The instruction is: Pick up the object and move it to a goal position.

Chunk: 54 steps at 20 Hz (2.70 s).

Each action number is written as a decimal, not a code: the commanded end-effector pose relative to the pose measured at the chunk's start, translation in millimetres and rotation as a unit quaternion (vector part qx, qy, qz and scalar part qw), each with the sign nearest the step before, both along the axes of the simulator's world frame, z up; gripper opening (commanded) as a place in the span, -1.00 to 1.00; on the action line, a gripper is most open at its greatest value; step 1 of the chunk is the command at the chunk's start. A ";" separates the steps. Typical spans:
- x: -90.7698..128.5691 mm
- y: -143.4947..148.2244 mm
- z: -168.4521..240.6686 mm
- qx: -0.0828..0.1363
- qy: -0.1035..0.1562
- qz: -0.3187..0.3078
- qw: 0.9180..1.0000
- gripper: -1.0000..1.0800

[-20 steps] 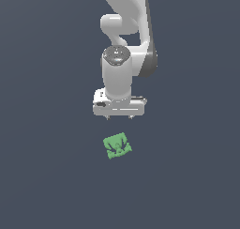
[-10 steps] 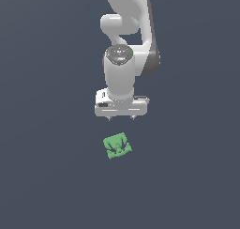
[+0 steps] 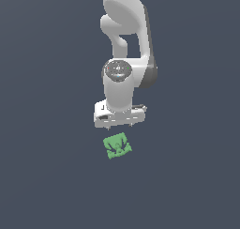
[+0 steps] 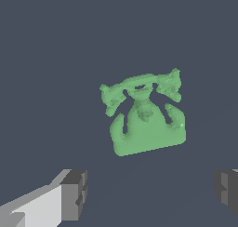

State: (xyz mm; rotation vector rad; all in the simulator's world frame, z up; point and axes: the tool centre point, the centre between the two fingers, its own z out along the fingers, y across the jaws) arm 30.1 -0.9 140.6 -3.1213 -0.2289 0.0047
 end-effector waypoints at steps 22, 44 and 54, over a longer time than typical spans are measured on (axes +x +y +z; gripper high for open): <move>36.0 -13.0 -72.6 -0.006 -0.002 0.112 0.994 0.92; 36.9 -13.3 -117.5 -0.006 -0.003 0.114 0.994 -1.00; 46.9 6.0 -85.1 -0.006 -0.015 0.117 0.993 -1.00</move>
